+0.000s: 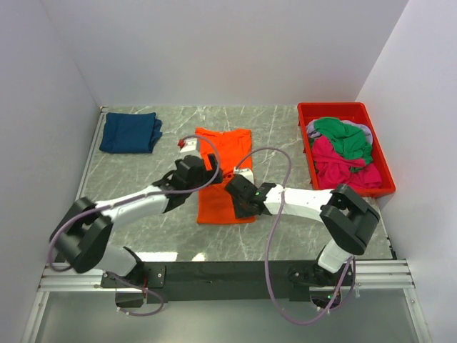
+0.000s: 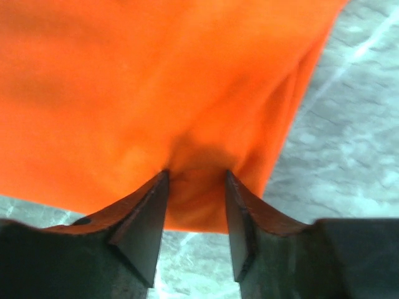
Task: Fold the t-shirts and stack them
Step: Fold the tshirt
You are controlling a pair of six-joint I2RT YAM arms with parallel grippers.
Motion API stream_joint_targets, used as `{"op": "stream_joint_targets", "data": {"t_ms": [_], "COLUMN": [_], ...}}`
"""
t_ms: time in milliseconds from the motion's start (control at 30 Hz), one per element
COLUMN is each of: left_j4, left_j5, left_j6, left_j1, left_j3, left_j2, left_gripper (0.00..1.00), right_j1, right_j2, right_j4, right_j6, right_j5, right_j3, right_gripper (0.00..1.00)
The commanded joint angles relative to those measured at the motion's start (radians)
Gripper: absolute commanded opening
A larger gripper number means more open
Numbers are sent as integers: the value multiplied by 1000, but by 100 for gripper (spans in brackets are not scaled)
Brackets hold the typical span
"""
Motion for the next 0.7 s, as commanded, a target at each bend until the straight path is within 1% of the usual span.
{"op": "stream_joint_targets", "data": {"t_ms": [0,33,100,133,200,233,400,600,667], "left_j4": [-57,-65,-62,-54,-57,-62,-126,-252,-287], "left_j5": [54,70,127,147,176,181,175,98,58], "left_j6": [-62,-71,-108,-116,-143,-153,-180,-182,-186], "left_j1": [1,1,-1,-1,-1,-1,-10,-48,-79], "left_j3": [-96,-122,-204,-231,-306,-343,-388,-362,-345], "left_j2": [-100,-136,-185,-201,-244,-258,-345,-362,-355], "left_gripper": [99,99,99,99,99,99,98,95,94], "right_j1": [2,2,1,1,-5,-7,-19,-27,-30], "right_j2": [-83,-98,-131,-141,-164,-169,-192,-191,-184], "right_j4": [-29,-31,-34,-26,-18,-14,35,101,123], "right_j6": [16,25,32,39,45,48,66,91,94], "right_j5": [56,57,53,48,30,25,-39,-93,-105], "right_j3": [-19,-23,-38,-46,-73,-85,-165,-222,-228], "right_gripper": [50,54,59,65,72,77,78,77,75]}}
